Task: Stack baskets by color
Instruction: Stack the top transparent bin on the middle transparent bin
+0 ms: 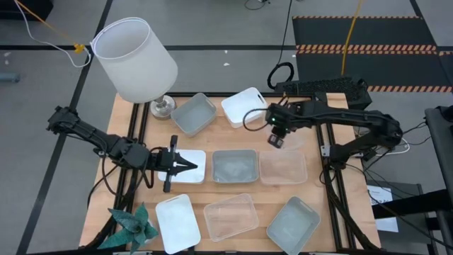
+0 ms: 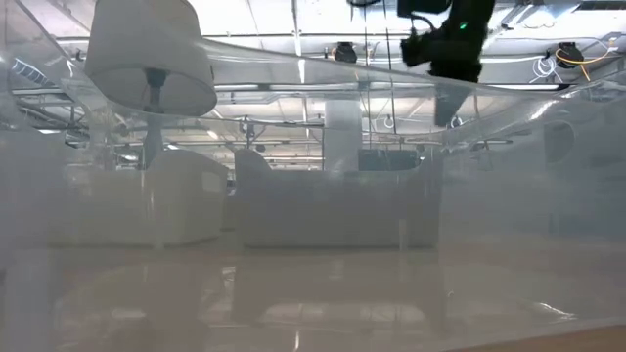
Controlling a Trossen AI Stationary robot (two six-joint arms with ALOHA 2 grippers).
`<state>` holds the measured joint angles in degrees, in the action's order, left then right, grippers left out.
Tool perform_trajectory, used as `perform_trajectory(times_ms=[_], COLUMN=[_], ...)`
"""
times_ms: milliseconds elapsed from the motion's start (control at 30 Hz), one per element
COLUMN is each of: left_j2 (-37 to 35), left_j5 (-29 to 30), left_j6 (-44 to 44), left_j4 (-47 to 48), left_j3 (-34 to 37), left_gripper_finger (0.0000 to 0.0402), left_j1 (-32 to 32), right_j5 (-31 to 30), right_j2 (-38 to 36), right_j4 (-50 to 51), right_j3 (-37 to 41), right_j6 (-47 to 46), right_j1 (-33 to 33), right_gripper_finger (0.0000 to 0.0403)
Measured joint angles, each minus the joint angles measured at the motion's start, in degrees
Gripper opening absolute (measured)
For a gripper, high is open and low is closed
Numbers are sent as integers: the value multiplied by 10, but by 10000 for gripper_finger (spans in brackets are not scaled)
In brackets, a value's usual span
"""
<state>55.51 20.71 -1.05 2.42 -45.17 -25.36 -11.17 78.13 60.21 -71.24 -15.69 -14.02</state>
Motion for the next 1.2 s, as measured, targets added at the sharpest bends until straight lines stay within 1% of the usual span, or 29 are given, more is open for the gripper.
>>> perform_trajectory(times_ms=[67, 267, 400, 500, 633, 800, 867, 933, 1200], left_j2=[0, 0, 0, 0, 0, 0, 0, 0, 0], left_j5=[0, 0, 0, 0, 0, 0, 0, 0, 0], left_j6=[1, 2, 2, 2, 2, 12, 15, 16, 16], left_j4=[0, 0, 0, 0, 0, 0, 0, 0, 0], left_j3=[0, 0, 0, 0, 0, 0, 0, 0, 0], left_gripper_finger=[10, 10, 10, 10, 10, 10, 10, 10, 10], left_j1=[0, 0, 0, 0, 0, 0, 0, 0, 0], right_j5=[15, 20, 2, -9, -10, -12, -24, -37, -37], right_j2=[14, 68, 106, 127, 148, 172, 179, 185, 184], right_j4=[-12, -20, -27, -40, -58, -57, -56, -55, -58], right_j3=[3, 3, 3, 4, 3, 3, 3, 3, 21], right_j6=[-23, -52, -73, -89, -100, -99, -99, -101, -124], right_j1=[-9, -21, -25, -26, -26, -26, -26, -26, -28], right_gripper_finger=[122, 157, 174, 180, 180, 180, 179, 172, 131])
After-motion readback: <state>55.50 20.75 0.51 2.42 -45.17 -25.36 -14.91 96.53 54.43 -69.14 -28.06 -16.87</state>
